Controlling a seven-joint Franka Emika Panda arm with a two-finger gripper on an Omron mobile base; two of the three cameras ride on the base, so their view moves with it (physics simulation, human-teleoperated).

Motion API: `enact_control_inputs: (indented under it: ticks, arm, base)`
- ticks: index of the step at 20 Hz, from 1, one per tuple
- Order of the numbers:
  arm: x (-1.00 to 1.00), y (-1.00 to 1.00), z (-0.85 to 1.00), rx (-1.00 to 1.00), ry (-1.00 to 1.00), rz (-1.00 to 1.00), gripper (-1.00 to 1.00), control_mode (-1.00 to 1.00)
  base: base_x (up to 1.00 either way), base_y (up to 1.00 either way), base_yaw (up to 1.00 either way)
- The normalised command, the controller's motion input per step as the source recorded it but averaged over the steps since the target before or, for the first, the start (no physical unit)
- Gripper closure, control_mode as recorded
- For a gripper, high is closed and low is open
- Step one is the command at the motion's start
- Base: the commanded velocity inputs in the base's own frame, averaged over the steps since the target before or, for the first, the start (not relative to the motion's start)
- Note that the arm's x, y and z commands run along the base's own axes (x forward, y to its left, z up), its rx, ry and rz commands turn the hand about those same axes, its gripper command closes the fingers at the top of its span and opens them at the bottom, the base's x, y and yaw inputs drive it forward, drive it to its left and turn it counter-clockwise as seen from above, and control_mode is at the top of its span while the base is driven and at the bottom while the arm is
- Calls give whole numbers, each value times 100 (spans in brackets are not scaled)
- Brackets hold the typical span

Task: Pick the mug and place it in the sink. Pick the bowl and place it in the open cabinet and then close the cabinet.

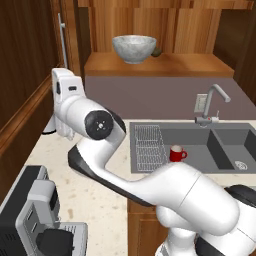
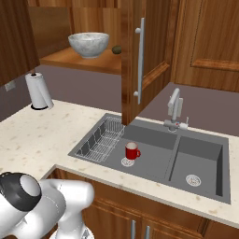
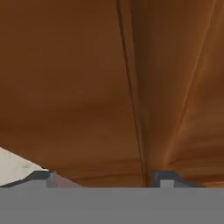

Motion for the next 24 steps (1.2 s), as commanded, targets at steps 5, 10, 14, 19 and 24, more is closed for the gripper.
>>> enact_control_inputs:
  ticks: [5,10,14,19,24]
  arm:
    - [19,0,0,-3,0,8,-100,-100]
    - [19,1,-6,-6,0,1,-100,-100]
    - [9,0,-12,-11,-6,0,-100,-100]
    - [10,0,-7,-12,-5,-3,-100,-100]
    - [27,0,0,-8,-2,-10,-100,-100]
  base:
    - [0,0,0]
    - [0,0,0]
    - [0,0,0]
    - [0,0,0]
    - [0,0,0]
